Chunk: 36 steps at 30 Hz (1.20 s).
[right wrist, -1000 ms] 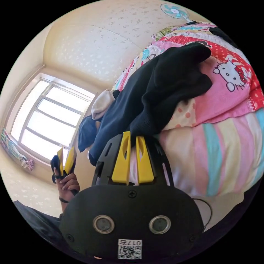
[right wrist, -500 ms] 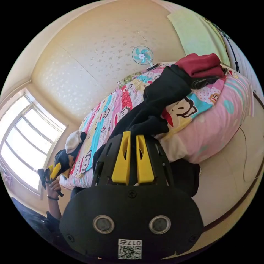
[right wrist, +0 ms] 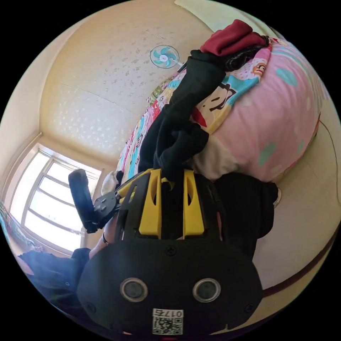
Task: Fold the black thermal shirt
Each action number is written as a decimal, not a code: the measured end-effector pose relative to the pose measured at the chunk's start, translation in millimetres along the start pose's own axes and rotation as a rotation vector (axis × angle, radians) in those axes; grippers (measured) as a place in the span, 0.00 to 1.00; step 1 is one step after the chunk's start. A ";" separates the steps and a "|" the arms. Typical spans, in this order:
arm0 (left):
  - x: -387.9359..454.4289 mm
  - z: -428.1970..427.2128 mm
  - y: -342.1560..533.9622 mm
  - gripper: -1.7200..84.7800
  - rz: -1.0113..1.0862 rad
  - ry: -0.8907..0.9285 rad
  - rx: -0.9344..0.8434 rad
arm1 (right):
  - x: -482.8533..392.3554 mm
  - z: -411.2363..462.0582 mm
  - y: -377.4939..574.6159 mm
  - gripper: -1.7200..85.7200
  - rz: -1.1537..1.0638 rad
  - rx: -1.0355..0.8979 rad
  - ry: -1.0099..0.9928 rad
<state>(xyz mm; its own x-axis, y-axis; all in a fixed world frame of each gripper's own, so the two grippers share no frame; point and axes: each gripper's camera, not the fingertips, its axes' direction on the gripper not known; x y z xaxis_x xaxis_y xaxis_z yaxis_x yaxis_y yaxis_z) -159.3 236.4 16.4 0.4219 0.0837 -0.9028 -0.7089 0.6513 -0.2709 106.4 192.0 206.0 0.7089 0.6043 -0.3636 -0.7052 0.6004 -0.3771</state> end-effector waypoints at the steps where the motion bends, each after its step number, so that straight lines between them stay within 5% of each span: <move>1: -12.5 -9.3 11.5 0.15 -0.019 0.035 0.052 | 1.5 -2.9 1.2 0.10 -0.007 0.020 -0.018; 6: -157.0 -68.4 96.4 0.08 -0.388 0.505 0.377 | -3.9 -28.8 8.4 0.07 -0.026 0.165 -0.095; 10: -265.4 -148.7 195.7 0.07 -0.598 0.661 0.571 | -33.0 -45.1 11.5 0.06 -0.099 0.208 -0.082; 16: -367.5 -246.8 342.8 0.08 -0.826 0.614 0.815 | -109.2 -29.4 2.6 0.06 -0.338 0.247 -0.250; 20: -416.6 -267.9 420.0 0.09 -1.123 0.470 0.775 | -170.4 50.4 -34.9 0.06 -0.491 0.127 0.019; 24: -421.0 -290.1 485.1 0.10 -1.101 0.594 1.131 | -191.2 152.2 -61.3 0.06 -0.613 -0.176 0.222; 26: -403.7 -294.6 466.1 0.10 -1.021 0.557 1.048 | -192.4 196.2 -61.2 0.06 -0.635 -0.279 0.354; 32: -258.5 -193.5 267.7 0.16 -0.477 0.495 0.309 | -181.6 215.2 -59.1 0.06 -0.569 -0.293 0.272; 36: -89.3 -71.1 169.9 0.22 -0.109 0.173 -0.018 | -164.0 198.9 -62.8 0.07 -0.504 -0.281 0.206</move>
<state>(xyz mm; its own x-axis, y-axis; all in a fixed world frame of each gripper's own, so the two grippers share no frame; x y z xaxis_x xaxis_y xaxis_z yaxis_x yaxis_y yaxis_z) -357.6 285.9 27.3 0.3944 -0.1190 -0.9112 -0.6750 0.6353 -0.3751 32.4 159.4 458.8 0.9617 0.1513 -0.2287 -0.2729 0.6081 -0.7454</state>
